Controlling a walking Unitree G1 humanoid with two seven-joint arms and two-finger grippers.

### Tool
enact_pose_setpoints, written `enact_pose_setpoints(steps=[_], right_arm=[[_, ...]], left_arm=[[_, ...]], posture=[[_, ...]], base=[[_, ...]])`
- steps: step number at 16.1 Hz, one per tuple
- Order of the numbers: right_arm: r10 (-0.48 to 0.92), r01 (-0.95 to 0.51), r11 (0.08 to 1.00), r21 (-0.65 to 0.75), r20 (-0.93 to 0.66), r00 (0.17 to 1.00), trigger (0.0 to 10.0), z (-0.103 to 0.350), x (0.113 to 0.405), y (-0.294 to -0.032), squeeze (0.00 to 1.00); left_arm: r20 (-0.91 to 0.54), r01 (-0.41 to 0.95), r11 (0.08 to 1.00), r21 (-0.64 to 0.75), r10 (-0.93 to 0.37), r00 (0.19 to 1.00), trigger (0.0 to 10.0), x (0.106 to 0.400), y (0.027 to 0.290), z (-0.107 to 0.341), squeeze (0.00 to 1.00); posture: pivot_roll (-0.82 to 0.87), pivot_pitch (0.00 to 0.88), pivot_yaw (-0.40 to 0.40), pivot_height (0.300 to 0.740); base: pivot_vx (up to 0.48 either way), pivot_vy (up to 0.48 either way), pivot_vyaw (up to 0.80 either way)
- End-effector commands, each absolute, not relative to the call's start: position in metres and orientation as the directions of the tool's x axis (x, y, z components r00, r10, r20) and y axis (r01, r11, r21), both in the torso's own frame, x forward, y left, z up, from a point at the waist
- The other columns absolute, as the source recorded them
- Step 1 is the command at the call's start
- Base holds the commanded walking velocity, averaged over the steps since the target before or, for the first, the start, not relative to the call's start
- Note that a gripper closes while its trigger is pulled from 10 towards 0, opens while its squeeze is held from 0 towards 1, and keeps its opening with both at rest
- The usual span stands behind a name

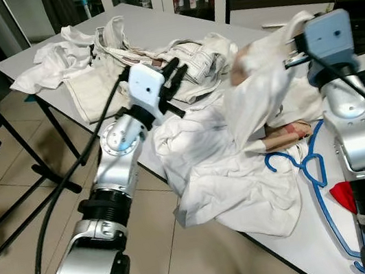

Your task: Hang hanger

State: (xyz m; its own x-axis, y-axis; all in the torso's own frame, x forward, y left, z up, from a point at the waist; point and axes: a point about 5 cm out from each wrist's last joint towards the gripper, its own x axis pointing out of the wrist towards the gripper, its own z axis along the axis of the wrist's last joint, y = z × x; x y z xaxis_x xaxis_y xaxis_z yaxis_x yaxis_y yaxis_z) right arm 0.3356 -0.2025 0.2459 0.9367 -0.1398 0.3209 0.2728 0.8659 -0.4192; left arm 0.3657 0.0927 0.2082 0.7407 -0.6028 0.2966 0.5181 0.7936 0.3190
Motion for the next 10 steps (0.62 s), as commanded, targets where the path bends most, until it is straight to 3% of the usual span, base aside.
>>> enact_pose_setpoints(steps=[1,5,8,10], right_arm=[[-0.148,0.3,0.852,-0.429,0.351,0.924,0.0,0.255,0.337,-0.205,0.0],[-0.034,0.316,0.755,-0.574,0.447,0.894,0.0,0.283,0.341,-0.198,0.0],[-0.053,0.372,0.786,-0.494,0.546,0.836,0.0,0.313,0.341,-0.208,0.0],[0.025,0.287,0.835,-0.469,0.554,0.832,0.0,0.322,0.343,-0.204,0.0]], left_arm=[[0.293,0.511,0.796,0.325,-0.599,0.746,10.0,0.367,0.094,0.21,0.0],[0.303,0.571,0.784,0.244,-0.621,0.723,10.0,0.363,0.08,0.208,0.0],[0.297,0.605,0.762,0.231,-0.647,0.702,10.0,0.356,0.067,0.202,0.0],[0.292,0.615,0.754,0.231,-0.656,0.695,10.0,0.353,0.065,0.2,0.0]], posture=[[-0.03,0.0,0.036,0.723],[-0.03,0.0,0.041,0.723],[-0.03,0.0,0.042,0.723],[-0.03,0.0,0.041,0.723]], base=[[0.0,0.0,0.0],[0.0,0.0,0.0],[0.0,0.0,0.0],[0.0,0.0,0.0]])
